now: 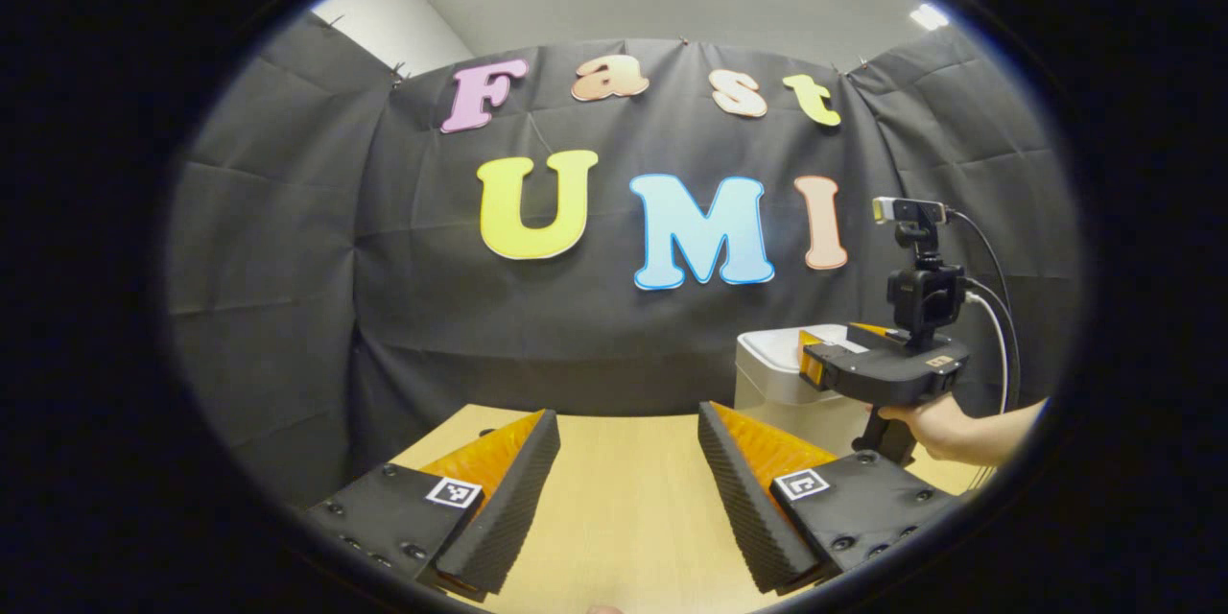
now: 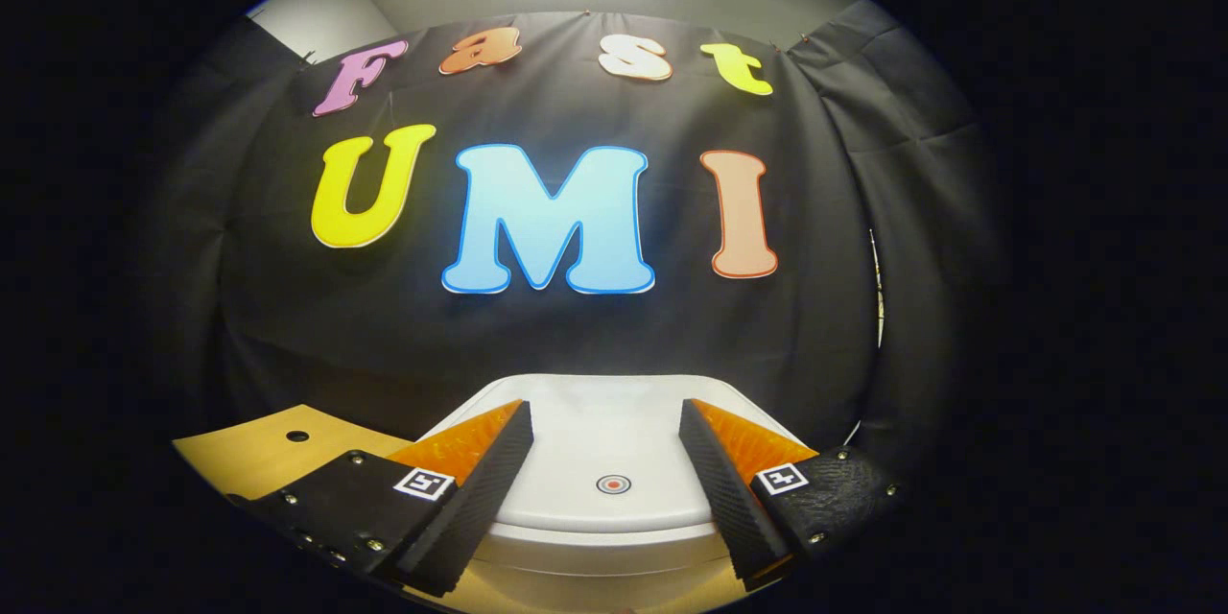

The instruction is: Press the lid of the desktop garbage bin to open it, pick up the crumpled paper on the desktop and throw it into the bin, then pick up the pop can on the desktop and drop it into the bin, and finally close the garbage bin lid.

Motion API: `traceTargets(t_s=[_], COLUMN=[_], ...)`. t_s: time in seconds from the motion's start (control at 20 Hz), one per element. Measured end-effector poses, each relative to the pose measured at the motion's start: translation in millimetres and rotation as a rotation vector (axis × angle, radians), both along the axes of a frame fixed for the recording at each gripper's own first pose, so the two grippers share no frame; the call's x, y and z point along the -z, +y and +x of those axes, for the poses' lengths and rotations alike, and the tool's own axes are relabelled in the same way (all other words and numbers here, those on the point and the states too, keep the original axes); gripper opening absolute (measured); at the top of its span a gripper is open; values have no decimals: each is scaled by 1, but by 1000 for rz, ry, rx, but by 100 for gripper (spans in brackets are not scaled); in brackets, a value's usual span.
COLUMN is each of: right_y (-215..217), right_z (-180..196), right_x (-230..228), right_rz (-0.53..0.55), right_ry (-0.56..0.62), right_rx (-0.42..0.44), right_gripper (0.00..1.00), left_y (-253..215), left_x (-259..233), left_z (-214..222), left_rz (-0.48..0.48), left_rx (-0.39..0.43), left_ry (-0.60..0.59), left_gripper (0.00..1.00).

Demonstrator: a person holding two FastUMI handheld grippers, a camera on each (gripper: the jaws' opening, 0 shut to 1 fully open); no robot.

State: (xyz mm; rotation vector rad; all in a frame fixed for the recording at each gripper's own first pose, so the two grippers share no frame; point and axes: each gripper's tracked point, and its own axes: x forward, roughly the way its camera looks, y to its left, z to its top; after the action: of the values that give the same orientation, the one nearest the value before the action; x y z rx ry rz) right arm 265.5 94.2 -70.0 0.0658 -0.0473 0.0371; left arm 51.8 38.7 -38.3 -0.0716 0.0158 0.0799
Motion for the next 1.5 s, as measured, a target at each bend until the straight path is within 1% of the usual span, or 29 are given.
traceTargets(t_s=[0.1, 0.25, 0.4, 0.65, 0.9, 1.05, 1.2, 1.5], right_y=[-1, -7, -9, -14, -17, -18, -16, -3], right_z=[-3, -12, -33, -79, -116, -132, -144, -161], right_x=[3, 0, -12, -38, -61, -72, -78, -84], right_rz=[0, -41, -68, -61, -26, -11, -20, -9], right_ry=[29, 41, 11, -55, -84, -102, -120, -121], right_rx=[-17, -26, -52, -82, -106, -99, -87, -74], right_gripper=[98, 98, 98, 98, 98, 98, 98, 98], left_y=[-3, -10, -18, -32, -37, -35, -31, -21], left_x=[-3, -6, -9, -9, -10, -10, -10, -4], left_z=[-8, -19, -24, -19, -8, -4, 3, 14], left_rz=[12, 24, 25, 24, 9, 7, 9, 15], left_rx=[-21, -45, -51, -22, 12, 26, 37, 62], left_ry=[2, 3, 0, -7, -14, -19, -18, -18], left_gripper=[100, 100, 100, 100, 100, 100, 100, 100])
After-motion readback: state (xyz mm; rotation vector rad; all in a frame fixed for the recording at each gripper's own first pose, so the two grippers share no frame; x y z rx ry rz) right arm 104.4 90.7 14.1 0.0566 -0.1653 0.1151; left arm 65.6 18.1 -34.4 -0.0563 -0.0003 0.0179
